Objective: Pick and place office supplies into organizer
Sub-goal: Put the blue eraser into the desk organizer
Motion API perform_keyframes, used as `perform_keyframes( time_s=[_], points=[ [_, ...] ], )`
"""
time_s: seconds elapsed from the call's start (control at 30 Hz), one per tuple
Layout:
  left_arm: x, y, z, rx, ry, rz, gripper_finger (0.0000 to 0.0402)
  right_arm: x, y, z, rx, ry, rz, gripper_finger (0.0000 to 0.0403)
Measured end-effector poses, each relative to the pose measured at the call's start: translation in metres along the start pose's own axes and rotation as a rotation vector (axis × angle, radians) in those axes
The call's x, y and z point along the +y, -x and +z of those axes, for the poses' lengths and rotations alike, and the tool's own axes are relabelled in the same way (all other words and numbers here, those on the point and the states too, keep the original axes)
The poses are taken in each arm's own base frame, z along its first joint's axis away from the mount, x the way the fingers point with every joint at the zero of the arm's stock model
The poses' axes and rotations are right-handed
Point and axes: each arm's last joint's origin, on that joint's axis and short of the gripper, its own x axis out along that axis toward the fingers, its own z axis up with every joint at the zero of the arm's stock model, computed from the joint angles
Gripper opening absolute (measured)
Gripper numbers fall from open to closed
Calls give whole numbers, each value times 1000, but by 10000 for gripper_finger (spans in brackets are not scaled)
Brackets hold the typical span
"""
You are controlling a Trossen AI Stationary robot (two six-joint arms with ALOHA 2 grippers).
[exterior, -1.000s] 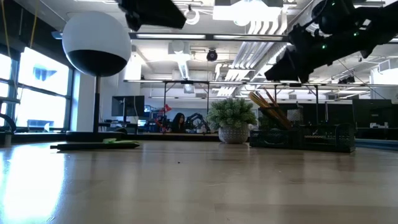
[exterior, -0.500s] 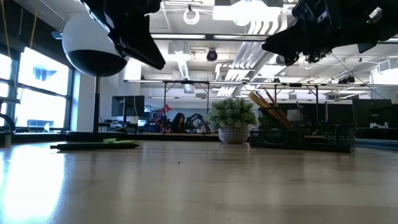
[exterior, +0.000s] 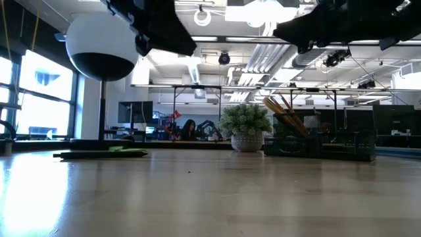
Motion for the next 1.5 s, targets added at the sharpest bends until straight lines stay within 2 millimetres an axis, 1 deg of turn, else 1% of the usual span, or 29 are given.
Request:
perform_keyframes(
  time_s=[0.13,0.3,0.37,0.43,0.5,0.63,0.7,0.8,0.87,0.93,1.03,1.13,1.2,1.27,1.37,1.43,1.5],
  points=[
    [-5,-10,1,-42,17,-24,97,-5,-8,9,-1,9,-44,103],
    [-11,-22,3,-113,-23,-17,97,-8,-21,20,48,122,24,103],
    [-12,-23,4,-137,-22,-10,97,-8,-26,25,38,153,75,103],
    [-13,-22,7,-159,-22,-14,97,-7,-28,26,25,135,124,103],
    [-13,-22,7,-161,-40,-13,97,-7,-30,26,18,99,116,101],
    [-19,-14,9,-193,-83,-30,97,-8,-32,18,94,12,60,97],
    [-26,-10,10,-228,-113,-57,97,-8,-35,10,140,-25,51,95],
    [-40,-1,10,-284,-153,-109,97,-5,-43,4,157,-62,51,92],
    [-47,2,2,-292,-170,-122,97,-3,-49,-1,163,-76,30,90],
    [-48,6,-13,-270,-187,-102,97,1,-55,-6,163,-90,26,89],
    [-39,13,-32,-262,-143,-53,97,8,-63,-12,164,-106,42,90],
    [-20,17,-46,-243,-72,-5,97,13,-68,-13,163,-98,58,89],
    [-3,16,-54,-194,8,39,97,14,-72,-10,153,-93,62,90],
    [13,11,-60,-116,106,97,97,14,-73,-8,159,-92,61,89],
    [36,1,-72,51,229,164,97,13,-75,-5,167,-85,59,90],
    [45,-7,-77,125,291,187,97,13,-74,-5,174,-84,57,89],
    [53,-12,-84,182,307,236,97,13,-74,-6,188,-87,59,89]
  ],
)
